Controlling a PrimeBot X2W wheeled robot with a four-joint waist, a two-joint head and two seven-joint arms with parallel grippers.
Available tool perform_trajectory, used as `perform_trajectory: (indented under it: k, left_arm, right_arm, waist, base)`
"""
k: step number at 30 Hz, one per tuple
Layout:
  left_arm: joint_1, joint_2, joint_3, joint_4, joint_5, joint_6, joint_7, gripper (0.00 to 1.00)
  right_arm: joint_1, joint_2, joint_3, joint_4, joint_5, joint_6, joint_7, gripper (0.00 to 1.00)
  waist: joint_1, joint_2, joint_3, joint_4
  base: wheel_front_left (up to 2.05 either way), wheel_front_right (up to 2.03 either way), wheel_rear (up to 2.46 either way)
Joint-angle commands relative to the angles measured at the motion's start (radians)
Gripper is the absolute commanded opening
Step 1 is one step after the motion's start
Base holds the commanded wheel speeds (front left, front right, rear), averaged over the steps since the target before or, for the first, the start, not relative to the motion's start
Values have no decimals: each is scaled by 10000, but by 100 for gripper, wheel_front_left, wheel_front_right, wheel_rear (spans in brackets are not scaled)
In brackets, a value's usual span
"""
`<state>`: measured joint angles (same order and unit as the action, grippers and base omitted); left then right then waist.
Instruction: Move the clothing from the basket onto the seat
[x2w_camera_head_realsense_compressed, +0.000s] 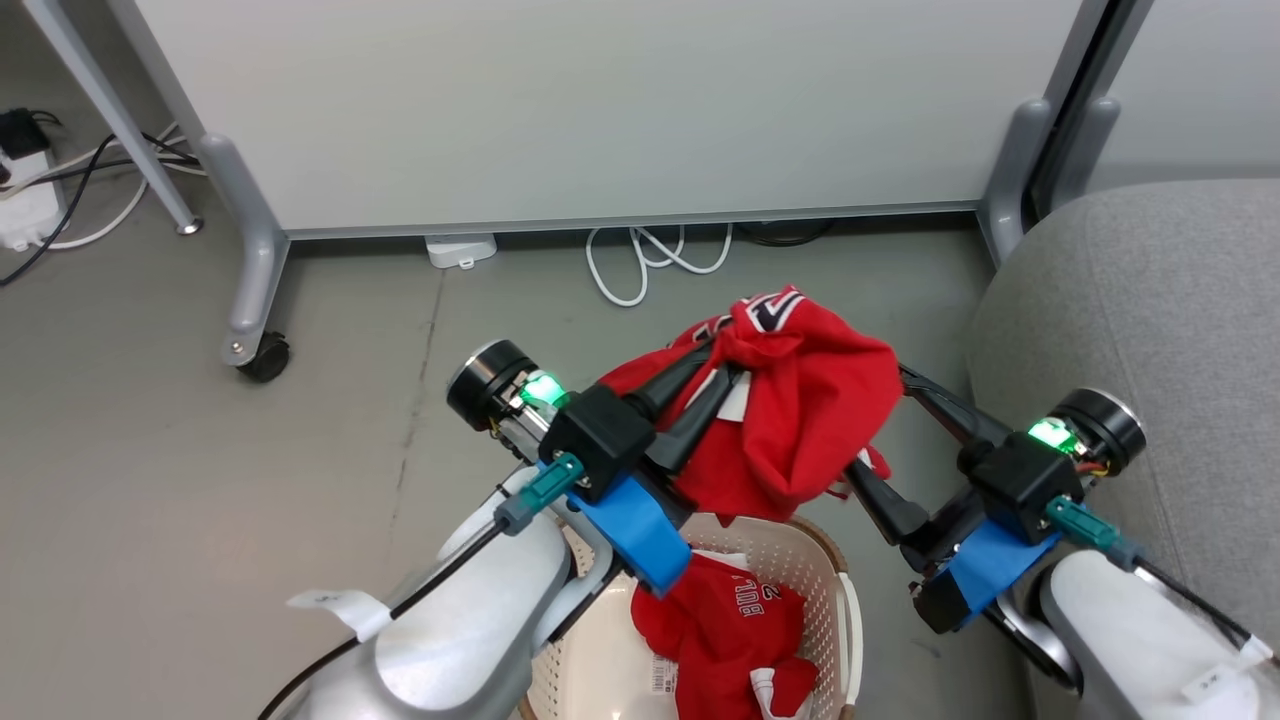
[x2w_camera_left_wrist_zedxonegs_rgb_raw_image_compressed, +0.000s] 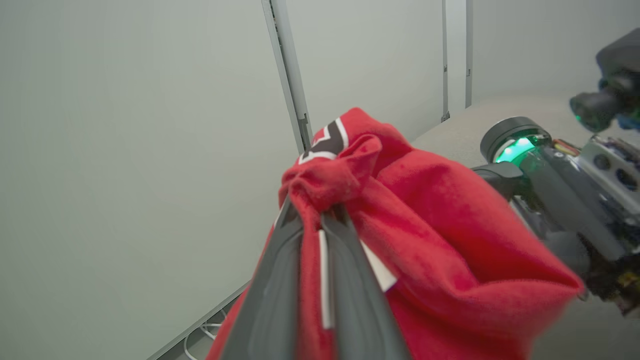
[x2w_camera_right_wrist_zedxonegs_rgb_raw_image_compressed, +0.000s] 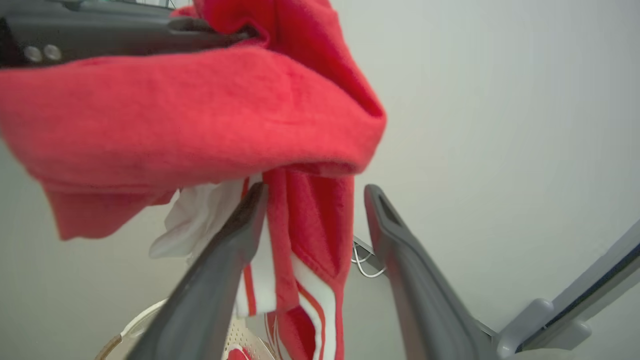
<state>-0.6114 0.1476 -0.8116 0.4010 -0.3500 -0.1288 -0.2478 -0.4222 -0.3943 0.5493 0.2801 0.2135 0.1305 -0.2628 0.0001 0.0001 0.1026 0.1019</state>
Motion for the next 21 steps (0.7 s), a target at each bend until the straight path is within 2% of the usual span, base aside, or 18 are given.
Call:
perform_trajectory:
  k: [1,12,13,14,15,21]
  left_arm:
    - [-187,-16,-53,-71,43,-1,-11,0]
    - [-342,-66,-838,-356,-19,-12,8,0]
    - [-349,-61,-878,-377,-36,-12,7,0]
    - [-357,-60,-906,-393,-64,-13,2,0]
    - [-362,-51,-919,-400,-100,-13,-5,0]
    - [-367,61,-932,-342,-181,-12,-58,0]
  right_arm:
    - [-297,-180,241,132,112,5,-31,100]
    - [-1801,-1152,2441,814,1585,5,-31,100]
    - [-1864,-1183,2583,870,1739,3,-31,92]
    - [-1927,-1202,2717,909,1862,5,-31,21]
    - [-1965,-1209,2819,932,1972,5,-31,0]
    - [-1900,-1149,3028,982,2272,3,-31,0]
  waist:
    - [-1,-1,4,45]
    - [-1,-1,75,346]
    - [-1,-1,81,373]
    - [-1,-1,86,401]
    - [-1,-1,90,426]
    - [-1,-1,84,470]
  base:
    - [0,0,0]
    - [0,0,0]
    - [0,0,0]
    - [0,0,0]
    - [0,0,0]
    - [0,0,0]
